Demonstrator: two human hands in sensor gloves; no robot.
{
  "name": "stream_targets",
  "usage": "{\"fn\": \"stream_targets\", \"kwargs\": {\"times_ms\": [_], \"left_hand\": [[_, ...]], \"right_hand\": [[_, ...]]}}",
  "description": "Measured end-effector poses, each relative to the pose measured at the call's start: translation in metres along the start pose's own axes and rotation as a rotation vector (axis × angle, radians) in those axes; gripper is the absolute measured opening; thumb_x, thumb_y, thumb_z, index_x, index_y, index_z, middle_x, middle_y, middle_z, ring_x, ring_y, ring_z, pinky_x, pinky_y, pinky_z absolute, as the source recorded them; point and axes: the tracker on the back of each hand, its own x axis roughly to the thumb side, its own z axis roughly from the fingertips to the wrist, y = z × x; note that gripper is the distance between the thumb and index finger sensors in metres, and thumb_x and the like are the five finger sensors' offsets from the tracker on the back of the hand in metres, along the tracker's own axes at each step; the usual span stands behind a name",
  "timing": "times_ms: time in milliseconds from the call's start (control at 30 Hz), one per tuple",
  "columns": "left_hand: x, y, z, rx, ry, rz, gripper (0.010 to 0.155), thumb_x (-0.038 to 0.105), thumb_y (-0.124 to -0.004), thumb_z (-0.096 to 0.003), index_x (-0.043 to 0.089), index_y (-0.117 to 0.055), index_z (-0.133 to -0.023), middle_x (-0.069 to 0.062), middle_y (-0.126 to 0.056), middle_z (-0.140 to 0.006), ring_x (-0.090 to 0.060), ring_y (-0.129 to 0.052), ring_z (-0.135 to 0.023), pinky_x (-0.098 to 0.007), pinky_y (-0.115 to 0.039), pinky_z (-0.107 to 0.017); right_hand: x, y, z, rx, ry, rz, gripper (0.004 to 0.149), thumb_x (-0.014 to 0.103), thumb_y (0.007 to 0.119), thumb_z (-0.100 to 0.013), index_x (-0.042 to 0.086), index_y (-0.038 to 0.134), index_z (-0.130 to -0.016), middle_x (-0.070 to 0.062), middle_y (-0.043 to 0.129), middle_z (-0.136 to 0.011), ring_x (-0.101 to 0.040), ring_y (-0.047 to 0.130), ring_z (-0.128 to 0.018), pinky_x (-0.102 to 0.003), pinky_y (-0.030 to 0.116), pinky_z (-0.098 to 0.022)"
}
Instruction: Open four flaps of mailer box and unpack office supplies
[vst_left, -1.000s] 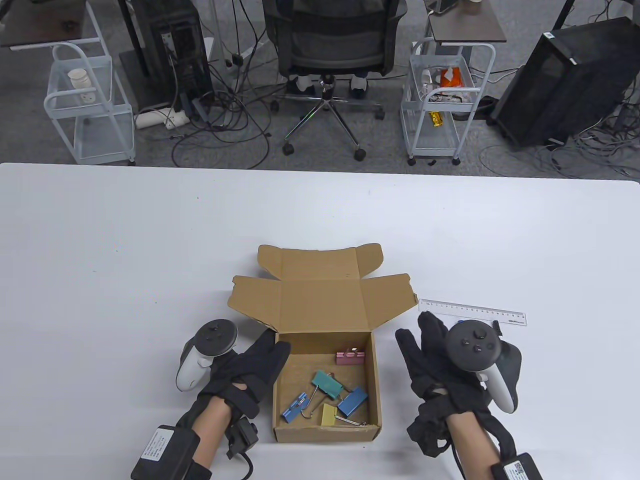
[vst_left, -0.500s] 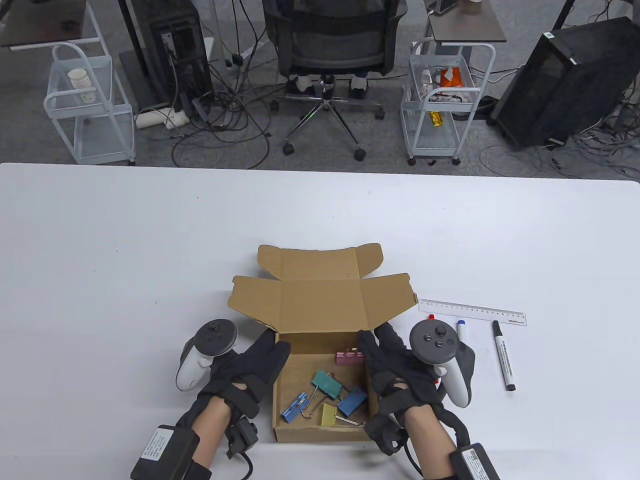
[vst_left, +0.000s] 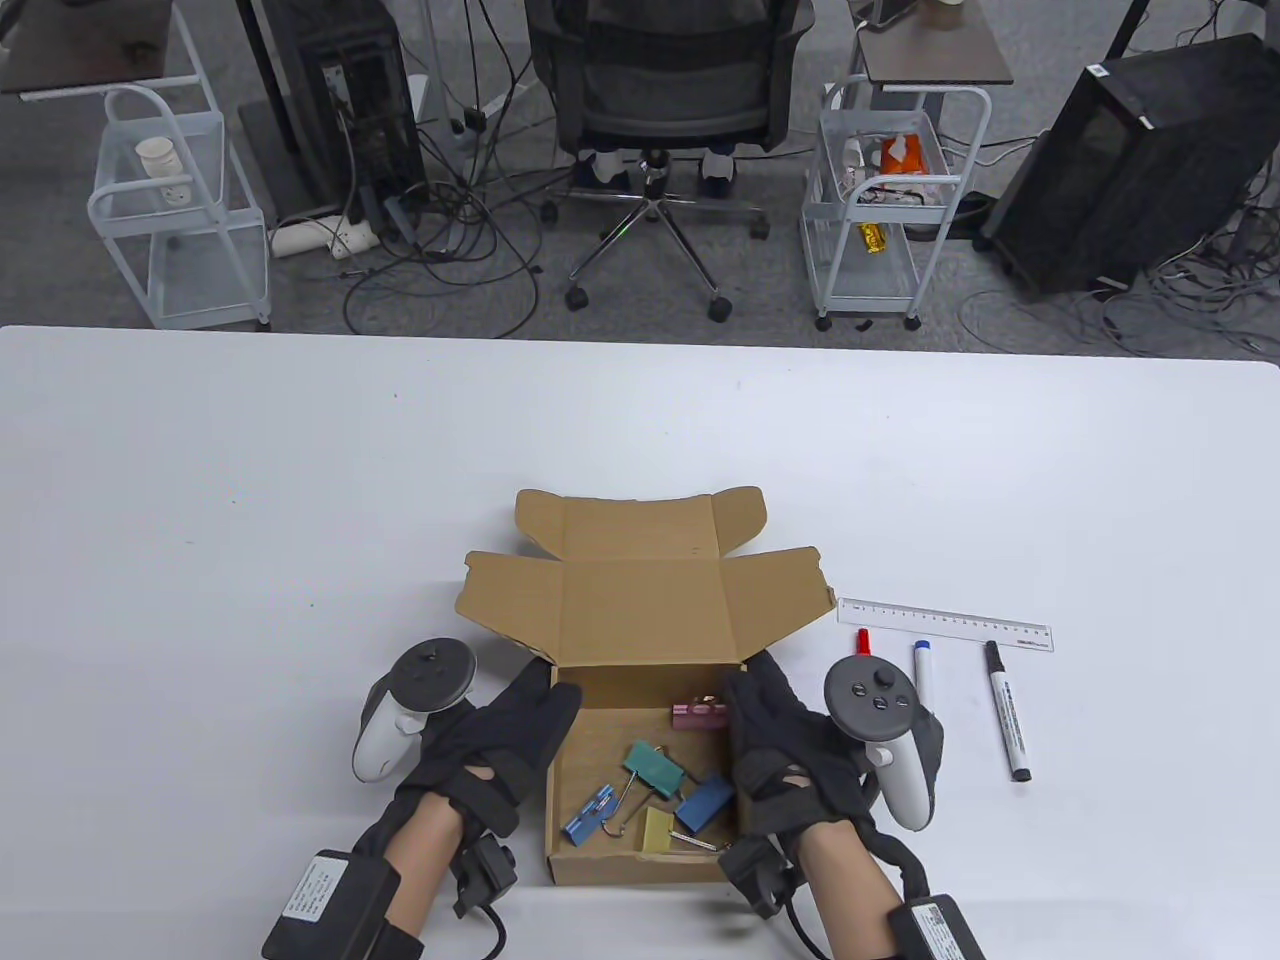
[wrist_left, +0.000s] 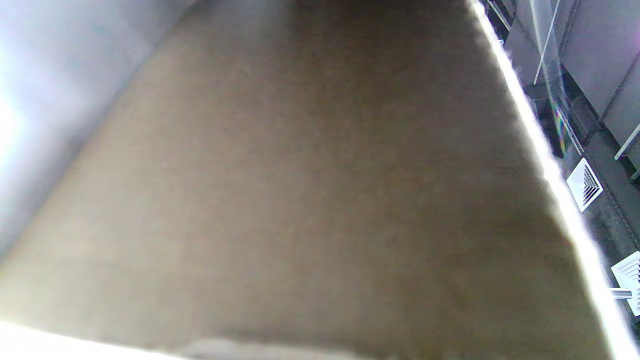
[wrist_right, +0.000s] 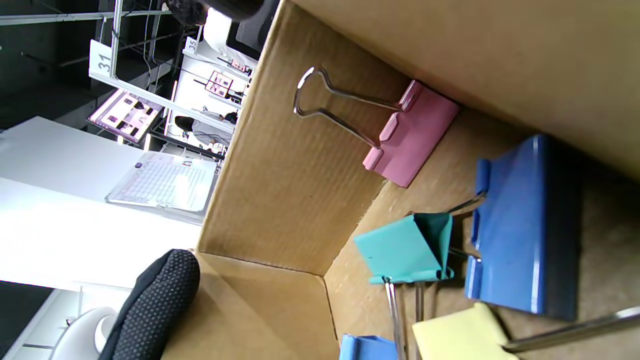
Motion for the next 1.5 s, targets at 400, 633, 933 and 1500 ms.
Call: {"fn": "stream_targets", "kwargs": {"times_ms": [400, 633, 933, 1500], "left_hand": [[0.0, 0.0, 0.0, -0.001, 0.002, -0.004, 0.078, 0.056, -0.046, -0.0617, 0.014, -0.011, -0.117, -0.022, -0.016, -0.124, -0.049, -0.015, -0.116, -0.059, -0.034, -0.082], [0.001, 0.001, 0.0, 0.006, 0.011, -0.018, 0.079, 0.056, -0.047, -0.0618, 0.012, -0.01, -0.116, -0.023, -0.016, -0.124, -0.05, -0.016, -0.116, -0.06, -0.035, -0.081], [0.023, 0.007, 0.019, 0.098, 0.023, -0.212, 0.083, 0.054, -0.053, -0.0613, 0.004, -0.014, -0.114, -0.028, -0.021, -0.122, -0.057, -0.024, -0.112, -0.064, -0.041, -0.077], [0.117, -0.041, 0.06, 0.289, 0.071, -0.983, 0.072, 0.048, -0.069, -0.0617, 0.006, -0.044, -0.115, -0.025, -0.054, -0.118, -0.052, -0.064, -0.105, -0.061, -0.059, -0.074]], "right_hand": [[-0.013, 0.0, -0.002, 0.027, 0.012, -0.126, 0.061, 0.036, 0.04, -0.066, 0.007, 0.028, -0.118, -0.033, 0.031, -0.124, -0.065, 0.038, -0.105, -0.074, 0.045, -0.074], [-0.012, 0.0, -0.002, 0.028, 0.019, -0.118, 0.061, 0.036, 0.04, -0.066, 0.006, 0.027, -0.118, -0.034, 0.03, -0.124, -0.066, 0.039, -0.105, -0.074, 0.046, -0.073], [-0.011, 0.0, -0.003, 0.029, 0.027, -0.095, 0.062, 0.036, 0.04, -0.066, 0.005, 0.027, -0.118, -0.034, 0.031, -0.124, -0.068, 0.041, -0.104, -0.075, 0.047, -0.072], [-0.009, 0.0, -0.004, 0.026, 0.034, -0.063, 0.062, 0.036, 0.04, -0.066, 0.005, 0.027, -0.118, -0.035, 0.031, -0.123, -0.068, 0.042, -0.103, -0.075, 0.047, -0.072]]}}
